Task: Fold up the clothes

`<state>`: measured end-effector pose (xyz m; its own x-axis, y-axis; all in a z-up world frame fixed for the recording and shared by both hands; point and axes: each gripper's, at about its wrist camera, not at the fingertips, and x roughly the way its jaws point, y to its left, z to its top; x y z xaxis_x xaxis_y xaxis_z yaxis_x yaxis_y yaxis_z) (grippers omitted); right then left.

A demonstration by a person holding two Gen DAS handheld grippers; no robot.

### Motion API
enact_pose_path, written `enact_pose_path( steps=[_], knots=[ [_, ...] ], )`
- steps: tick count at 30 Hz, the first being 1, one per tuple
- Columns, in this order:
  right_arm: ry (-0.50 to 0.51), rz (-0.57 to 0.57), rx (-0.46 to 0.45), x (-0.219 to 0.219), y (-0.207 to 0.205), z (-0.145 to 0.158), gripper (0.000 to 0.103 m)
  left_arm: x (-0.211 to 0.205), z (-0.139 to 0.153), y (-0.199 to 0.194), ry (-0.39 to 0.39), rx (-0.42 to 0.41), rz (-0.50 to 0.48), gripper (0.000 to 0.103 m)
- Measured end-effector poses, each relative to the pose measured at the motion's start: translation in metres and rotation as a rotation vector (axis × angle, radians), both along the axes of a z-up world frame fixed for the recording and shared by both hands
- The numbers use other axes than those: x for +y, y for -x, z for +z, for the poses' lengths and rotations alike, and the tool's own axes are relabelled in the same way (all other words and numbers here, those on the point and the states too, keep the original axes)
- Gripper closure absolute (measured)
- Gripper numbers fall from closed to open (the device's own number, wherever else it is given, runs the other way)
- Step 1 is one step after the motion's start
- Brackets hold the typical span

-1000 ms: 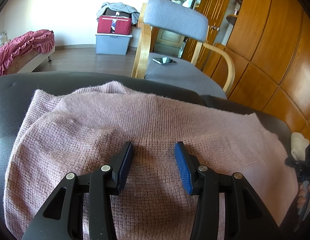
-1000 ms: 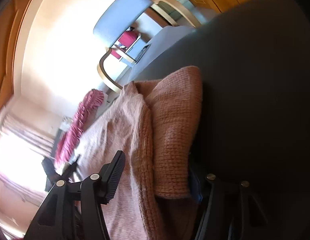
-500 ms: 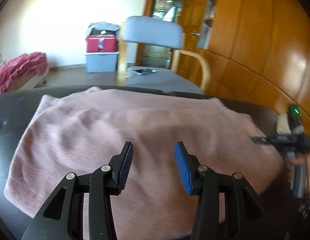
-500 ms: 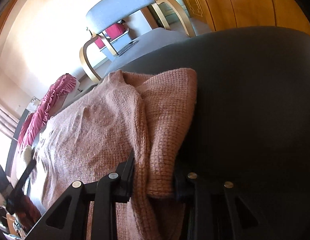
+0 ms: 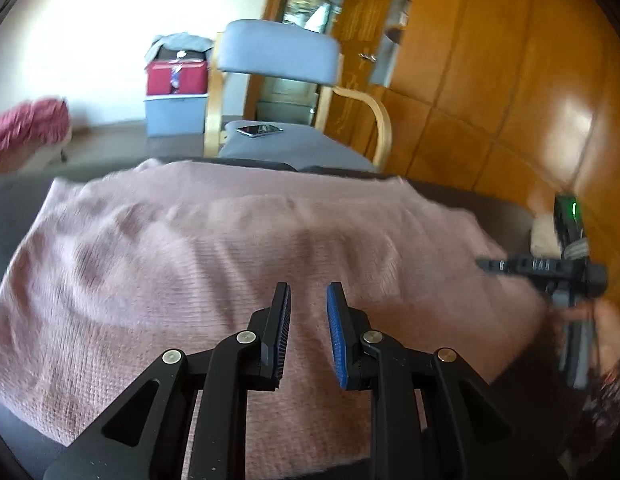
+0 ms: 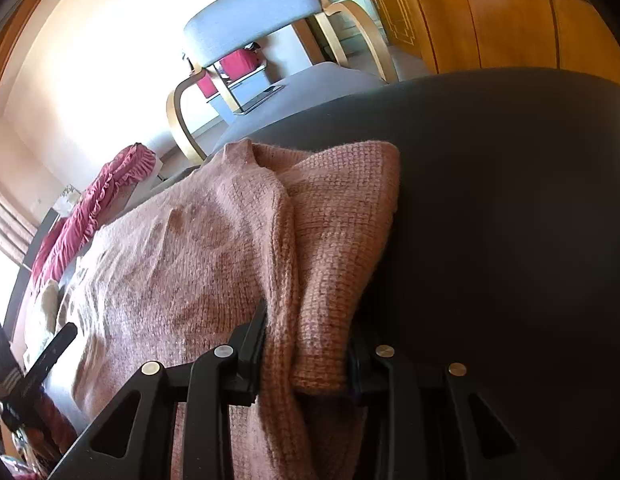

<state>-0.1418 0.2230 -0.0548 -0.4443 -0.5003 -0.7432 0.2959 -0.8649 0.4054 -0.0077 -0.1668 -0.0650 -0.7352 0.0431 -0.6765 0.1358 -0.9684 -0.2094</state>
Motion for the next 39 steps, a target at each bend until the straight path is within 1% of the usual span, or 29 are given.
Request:
enact_pose_path(
  steps=[3, 5, 6, 8, 11, 12, 15, 19, 22, 27, 28, 29, 31, 33, 34, 37, 39],
  knots=[
    [-0.041, -0.016, 0.012, -0.004, -0.004, 0.004, 0.074, 0.004, -0.003, 0.006, 0.014, -0.024, -0.012, 0.082],
    [-0.032, -0.034, -0.012, -0.002, -0.006, 0.007, 0.077, 0.007, -0.006, 0.010, 0.024, -0.040, -0.020, 0.082],
    [-0.009, -0.044, -0.031, 0.000, -0.005, 0.008, 0.078, 0.008, -0.007, 0.012, 0.028, -0.049, -0.024, 0.082],
    [0.071, -0.065, -0.076, 0.006, -0.004, 0.009, 0.079, 0.011, -0.009, 0.015, 0.040, -0.062, -0.030, 0.082],
    [0.240, -0.090, -0.132, 0.016, -0.006, 0.015, 0.080, 0.010, -0.008, 0.016, 0.034, -0.061, -0.030, 0.082],
    [0.289, -0.094, -0.143, 0.017, -0.008, 0.019, 0.080, 0.008, -0.008, 0.016, 0.028, -0.060, -0.031, 0.082],
    [0.385, -0.090, -0.154, 0.013, -0.014, 0.037, 0.080, 0.009, -0.006, 0.014, 0.023, -0.059, -0.031, 0.082],
    [0.463, -0.054, -0.151, -0.015, -0.019, 0.067, 0.080, 0.002, -0.004, 0.005, 0.003, -0.047, -0.029, 0.082],
    [0.498, -0.014, -0.143, -0.047, -0.023, 0.091, 0.080, -0.027, 0.001, -0.018, 0.041, -0.032, 0.014, 0.082],
    [0.501, 0.044, -0.162, -0.101, -0.027, 0.117, 0.080, -0.075, 0.009, -0.056, 0.103, -0.007, 0.084, 0.082],
    [0.500, 0.052, -0.166, -0.112, -0.027, 0.120, 0.080, -0.087, 0.008, -0.063, 0.103, -0.013, 0.099, 0.082],
    [0.500, 0.057, -0.169, -0.121, -0.026, 0.122, 0.080, -0.102, 0.002, -0.067, 0.056, -0.035, 0.113, 0.082],
    [0.504, 0.065, -0.181, -0.145, -0.024, 0.124, 0.080, -0.134, -0.012, -0.073, -0.119, -0.053, 0.122, 0.082],
    [0.509, 0.071, -0.196, -0.171, -0.022, 0.124, 0.080, -0.151, -0.018, -0.079, -0.250, -0.022, 0.126, 0.082],
    [0.509, 0.075, -0.205, -0.182, -0.022, 0.122, 0.080, -0.155, -0.019, -0.081, -0.289, -0.012, 0.126, 0.082],
    [0.501, 0.097, -0.230, -0.225, -0.022, 0.115, 0.080, -0.148, -0.019, -0.082, -0.265, -0.012, 0.123, 0.082],
    [0.483, 0.129, -0.241, -0.263, -0.019, 0.109, 0.080, -0.148, -0.019, -0.083, -0.276, -0.009, 0.122, 0.082]
  ],
)
